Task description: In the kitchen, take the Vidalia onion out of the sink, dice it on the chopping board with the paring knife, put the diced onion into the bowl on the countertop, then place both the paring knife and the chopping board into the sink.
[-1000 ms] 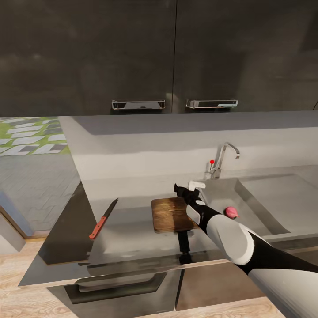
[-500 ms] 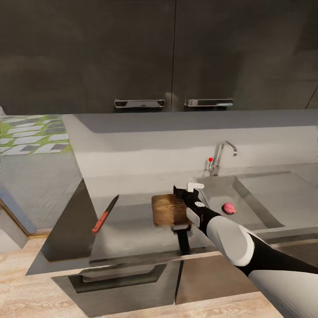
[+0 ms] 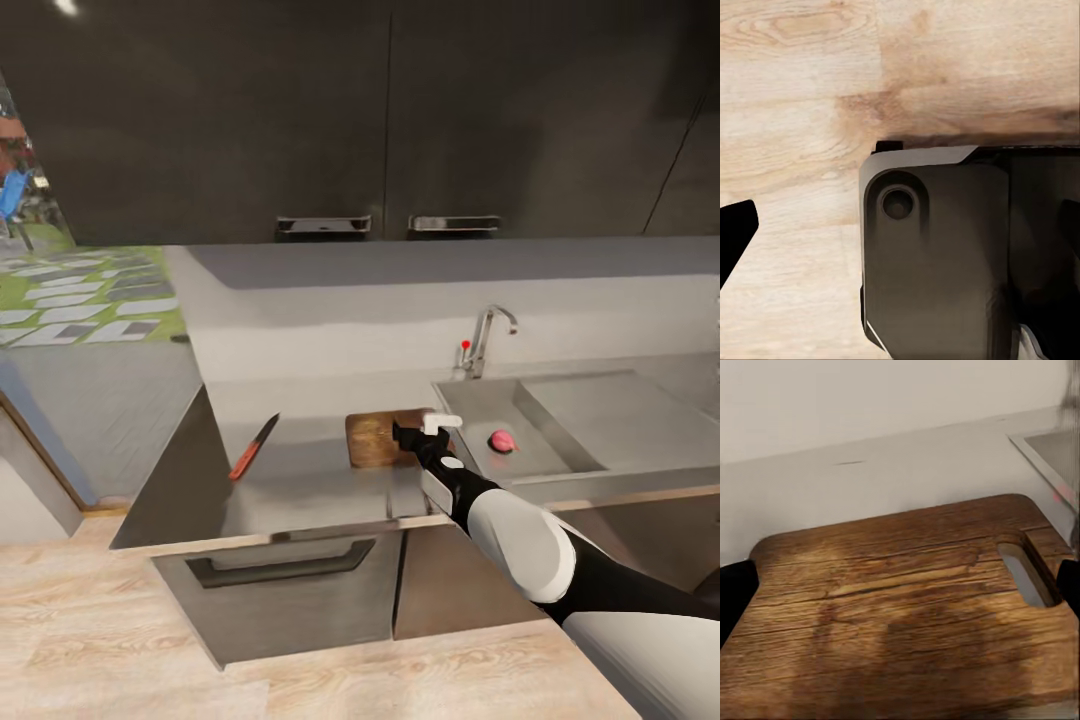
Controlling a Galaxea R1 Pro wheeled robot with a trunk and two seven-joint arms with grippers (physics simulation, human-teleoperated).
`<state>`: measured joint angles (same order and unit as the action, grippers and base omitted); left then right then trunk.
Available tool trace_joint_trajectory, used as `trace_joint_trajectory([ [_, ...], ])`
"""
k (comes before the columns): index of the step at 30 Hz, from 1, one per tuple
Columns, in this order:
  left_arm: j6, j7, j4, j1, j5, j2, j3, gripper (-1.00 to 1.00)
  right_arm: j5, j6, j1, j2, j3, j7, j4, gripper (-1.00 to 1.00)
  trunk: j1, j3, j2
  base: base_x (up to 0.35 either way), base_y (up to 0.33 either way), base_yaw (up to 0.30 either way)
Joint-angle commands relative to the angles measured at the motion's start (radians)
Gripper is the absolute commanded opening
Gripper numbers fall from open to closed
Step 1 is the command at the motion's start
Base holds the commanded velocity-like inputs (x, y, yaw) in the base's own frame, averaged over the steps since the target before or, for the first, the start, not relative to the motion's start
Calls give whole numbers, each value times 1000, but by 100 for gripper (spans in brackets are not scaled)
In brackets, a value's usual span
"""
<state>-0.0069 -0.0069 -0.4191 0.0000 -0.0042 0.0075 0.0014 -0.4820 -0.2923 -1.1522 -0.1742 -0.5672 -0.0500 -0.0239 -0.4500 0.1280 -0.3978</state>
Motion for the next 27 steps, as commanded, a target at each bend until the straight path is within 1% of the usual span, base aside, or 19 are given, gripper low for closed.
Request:
trace_joint_trajectory([
  [1,-1,-1,-1,0,0,0,0,100,-10,-2,-1,0,-6,-5,1,100,0,2,-2,-343,0,0],
  [19,-1,-1,-1,0,0,0,0,100,-10,-2,0,0,-6,-5,1,100,0,2,-2,-342,-1,0],
  [27,-1,-1,-1,0,0,0,0,100,-10,-2,13,0,-6,-4,1,100,0,2,-2,-292,-137,0],
])
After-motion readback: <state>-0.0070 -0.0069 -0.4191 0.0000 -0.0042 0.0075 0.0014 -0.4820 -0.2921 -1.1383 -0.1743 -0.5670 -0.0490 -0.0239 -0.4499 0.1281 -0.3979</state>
